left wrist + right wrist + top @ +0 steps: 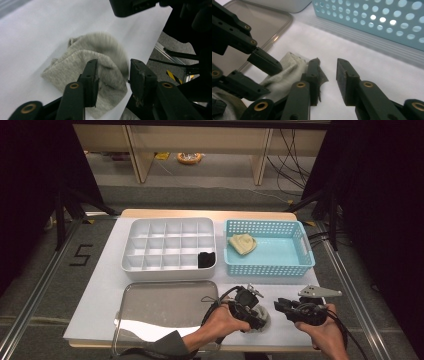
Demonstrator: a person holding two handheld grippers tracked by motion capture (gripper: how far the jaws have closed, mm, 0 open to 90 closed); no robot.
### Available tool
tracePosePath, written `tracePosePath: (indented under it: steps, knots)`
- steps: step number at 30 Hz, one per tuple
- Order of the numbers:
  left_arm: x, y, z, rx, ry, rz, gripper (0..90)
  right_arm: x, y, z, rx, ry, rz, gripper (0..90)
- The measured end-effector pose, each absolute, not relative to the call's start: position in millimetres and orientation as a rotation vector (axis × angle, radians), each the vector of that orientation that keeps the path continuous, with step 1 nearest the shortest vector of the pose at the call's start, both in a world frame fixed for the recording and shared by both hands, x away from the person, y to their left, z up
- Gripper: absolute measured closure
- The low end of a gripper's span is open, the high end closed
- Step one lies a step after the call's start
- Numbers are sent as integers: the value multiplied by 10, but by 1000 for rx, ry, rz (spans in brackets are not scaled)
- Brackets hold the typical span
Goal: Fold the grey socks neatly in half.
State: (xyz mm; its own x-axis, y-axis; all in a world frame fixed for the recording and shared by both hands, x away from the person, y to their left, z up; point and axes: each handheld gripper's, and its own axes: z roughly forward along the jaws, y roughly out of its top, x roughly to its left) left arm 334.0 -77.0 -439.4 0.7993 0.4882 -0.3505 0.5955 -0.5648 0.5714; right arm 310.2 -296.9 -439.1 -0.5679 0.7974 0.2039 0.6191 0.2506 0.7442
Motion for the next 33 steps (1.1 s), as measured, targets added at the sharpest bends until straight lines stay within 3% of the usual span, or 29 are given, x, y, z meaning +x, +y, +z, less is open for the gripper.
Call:
tracePosePath:
  steps: [9, 16, 22, 28, 33]
  knots:
    - [3342, -475, -4329, 2172, 825, -213, 547, 3044, -2909, -4342, 1297, 2344, 1149, 691]
    - [3349, -272, -4333, 2146, 837, -184, 656, 2979, -2725, -4346, 1200, 2428, 1062, 779]
    - [3339, -191, -4389, 2152, 833, -175, 705, 3071, -2621, -4596, 1185, 2491, 890, 806]
    - [3324, -149, -4424, 2164, 835, -147, 675, 3162, -2623, -4691, 1180, 2506, 879, 808]
    - [3305, -68, -4413, 2186, 831, -90, 613, 3097, -2702, -4500, 1210, 2447, 949, 757]
